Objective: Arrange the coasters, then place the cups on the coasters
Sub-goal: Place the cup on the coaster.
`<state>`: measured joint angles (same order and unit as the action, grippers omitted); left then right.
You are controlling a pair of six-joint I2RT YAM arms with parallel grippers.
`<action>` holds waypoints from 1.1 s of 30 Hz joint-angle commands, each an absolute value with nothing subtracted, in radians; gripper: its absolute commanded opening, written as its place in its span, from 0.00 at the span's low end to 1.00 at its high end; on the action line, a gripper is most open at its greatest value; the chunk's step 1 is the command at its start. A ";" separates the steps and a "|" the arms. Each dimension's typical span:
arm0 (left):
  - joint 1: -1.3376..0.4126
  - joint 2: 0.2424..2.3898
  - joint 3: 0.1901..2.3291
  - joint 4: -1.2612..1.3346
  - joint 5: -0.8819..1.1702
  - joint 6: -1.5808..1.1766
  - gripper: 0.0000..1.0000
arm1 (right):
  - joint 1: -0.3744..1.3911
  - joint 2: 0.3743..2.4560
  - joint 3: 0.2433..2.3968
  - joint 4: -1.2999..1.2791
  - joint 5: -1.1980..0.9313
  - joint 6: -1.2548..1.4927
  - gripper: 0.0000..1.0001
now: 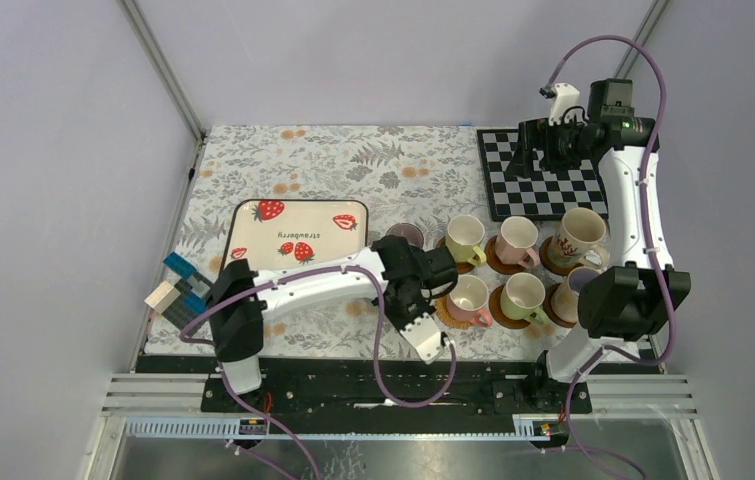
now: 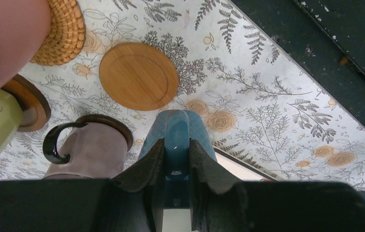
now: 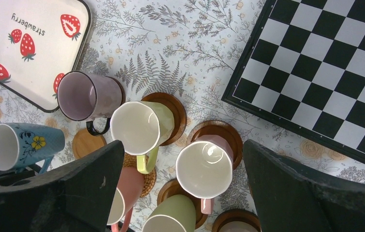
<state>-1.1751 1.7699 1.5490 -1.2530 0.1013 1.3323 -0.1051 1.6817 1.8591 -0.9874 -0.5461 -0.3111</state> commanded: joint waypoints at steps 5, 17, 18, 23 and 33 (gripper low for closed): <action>-1.202 1.848 1.655 -1.200 0.004 1.300 0.00 | -0.122 1.581 1.776 -0.915 -0.541 -0.291 1.00; -1.252 1.905 1.673 -1.164 -0.036 1.328 0.00 | -0.140 1.540 1.714 -0.888 -0.547 -0.269 1.00; -1.254 1.907 1.670 -1.159 -0.033 1.328 0.00 | -0.140 1.535 1.709 -0.886 -0.549 -0.266 1.00; -1.261 1.917 1.666 -1.155 -0.017 1.325 0.00 | -0.141 1.516 1.687 -0.887 -0.548 -0.265 1.00; -1.275 1.920 1.654 -1.145 0.018 1.329 0.01 | -0.143 1.494 1.661 -0.889 -0.552 -0.270 1.00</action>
